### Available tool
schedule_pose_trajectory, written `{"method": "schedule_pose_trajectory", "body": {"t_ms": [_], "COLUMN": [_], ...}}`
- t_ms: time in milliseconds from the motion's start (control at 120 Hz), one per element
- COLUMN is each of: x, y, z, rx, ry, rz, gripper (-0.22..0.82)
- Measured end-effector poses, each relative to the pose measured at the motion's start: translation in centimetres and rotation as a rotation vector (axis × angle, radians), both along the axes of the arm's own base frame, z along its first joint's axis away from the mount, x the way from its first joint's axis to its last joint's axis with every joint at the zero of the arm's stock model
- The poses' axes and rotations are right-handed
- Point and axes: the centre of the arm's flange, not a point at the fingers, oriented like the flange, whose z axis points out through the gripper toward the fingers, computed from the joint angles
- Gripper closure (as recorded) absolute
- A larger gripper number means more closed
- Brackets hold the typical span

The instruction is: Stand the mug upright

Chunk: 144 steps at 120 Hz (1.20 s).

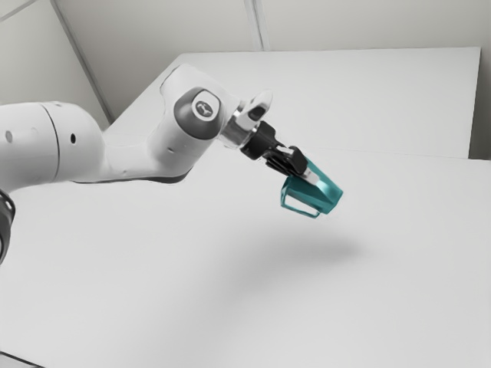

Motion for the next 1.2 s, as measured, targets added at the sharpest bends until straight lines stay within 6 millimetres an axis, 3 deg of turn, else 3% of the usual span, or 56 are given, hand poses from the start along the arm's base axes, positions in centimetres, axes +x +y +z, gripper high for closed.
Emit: {"method": "schedule_pose_trajectory", "body": {"t_ms": [117,383,550,733,950,1200], "x": [0.3,0.4,1.0,0.5,0.0,0.5], "y": [4.3,10.3,14.8,15.0,16.7,16.7], "z": [1.7,3.4,3.0,1.5,-3.4,-7.1], "rx": [0.154,0.446,0.568,0.653,0.705,0.726], "ry": [-0.010,0.004,0.032,0.056,0.111,0.150], "rz": [0.002,0.022,0.082,0.081,0.113,0.126], "gripper": [0.78,0.78,0.78,0.78,0.78,0.78]}}
